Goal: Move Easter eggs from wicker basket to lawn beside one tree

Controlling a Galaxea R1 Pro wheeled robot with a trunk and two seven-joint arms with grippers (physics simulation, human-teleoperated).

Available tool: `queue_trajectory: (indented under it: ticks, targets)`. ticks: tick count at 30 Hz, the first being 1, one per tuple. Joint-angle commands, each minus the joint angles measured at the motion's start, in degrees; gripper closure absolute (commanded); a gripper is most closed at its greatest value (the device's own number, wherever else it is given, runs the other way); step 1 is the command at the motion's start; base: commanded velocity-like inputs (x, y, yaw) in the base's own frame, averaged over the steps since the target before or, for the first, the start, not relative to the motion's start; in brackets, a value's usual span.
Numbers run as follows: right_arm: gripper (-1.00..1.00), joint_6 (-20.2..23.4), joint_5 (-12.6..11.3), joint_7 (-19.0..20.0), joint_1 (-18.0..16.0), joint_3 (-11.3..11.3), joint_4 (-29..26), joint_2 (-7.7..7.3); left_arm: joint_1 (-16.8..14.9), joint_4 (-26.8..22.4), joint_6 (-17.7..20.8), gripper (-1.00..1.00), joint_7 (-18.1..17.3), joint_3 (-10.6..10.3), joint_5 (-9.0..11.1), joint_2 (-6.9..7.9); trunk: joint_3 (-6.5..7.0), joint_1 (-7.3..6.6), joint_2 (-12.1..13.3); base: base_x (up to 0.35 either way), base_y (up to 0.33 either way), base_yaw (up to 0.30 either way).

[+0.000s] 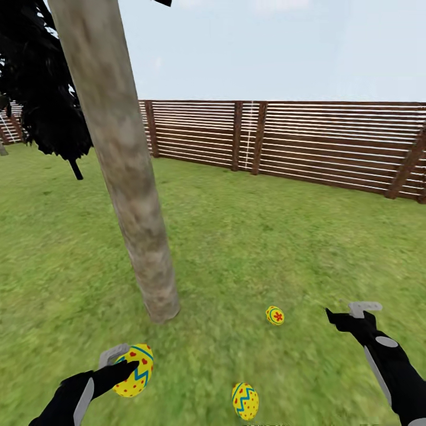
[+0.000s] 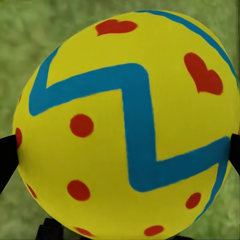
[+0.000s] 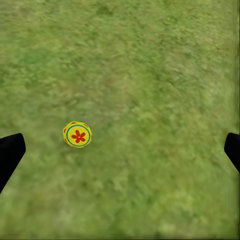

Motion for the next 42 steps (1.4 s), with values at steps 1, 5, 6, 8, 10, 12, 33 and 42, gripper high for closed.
queue_trajectory:
  ticks: [1,5,6,8,10,12,33,42]
  targets:
    - [-1.0,0.31,0.46,0.43,-0.05,-0.15,-0.05,0.08,-0.03,-0.1,0.38,1.0,-0.41,0.31,-0.21,-0.01,-0.08,0.02,-0.07,0.0,0.0,-0.232]
    - [-1.0,0.32,0.51,0.37,-0.05,-0.15,0.11,0.13,-0.03,-0.1,0.35,1.0,-0.41,0.25,-0.14,0.03,-0.61,0.67,-1.27,0.0,0.0,-0.127]
    - [-1.0,0.29,0.52,0.35,-0.05,-0.15,0.25,0.13,-0.03,-0.1,0.37,1.0,-0.41,0.23,-0.13,0.04,-0.79,0.89,-1.67,0.0,0.0,-0.016]
    - [-1.0,0.28,0.47,0.39,-0.05,-0.16,0.29,0.13,-0.03,-0.1,0.38,1.0,-0.41,0.23,-0.12,0.05,-1.15,1.33,-2.48,0.0,0.0,-0.005]
    - [-1.0,0.24,0.45,0.42,-0.05,-0.21,0.2,0.1,-0.03,-0.1,0.38,1.0,-0.41,0.23,-0.14,0.05,-1.51,1.77,-3.28,0.0,0.0,-0.001]
    - [-1.0,0.21,0.44,0.43,-0.05,-0.23,0.12,0.05,-0.03,-0.1,0.38,1.0,-0.36,0.29,-0.18,0.05,-1.87,2.21,-4.08,0.0,0.0,0.0]
    - [-1.0,0.1,0.49,0.43,-0.05,-0.15,-0.04,0.2,-0.03,1.03,0.3,1.0,0.03,0.24,-0.21,0.05,-5.64,6.82,-12.5,0.0,0.0,0.0]
    - [-1.0,0.1,0.6,0.43,-0.05,-0.15,-0.05,0.42,-0.03,1.04,0.29,1.0,0.03,0.31,-0.21,-0.02,-7.25,8.8,-16.11,0.0,0.0,0.0]
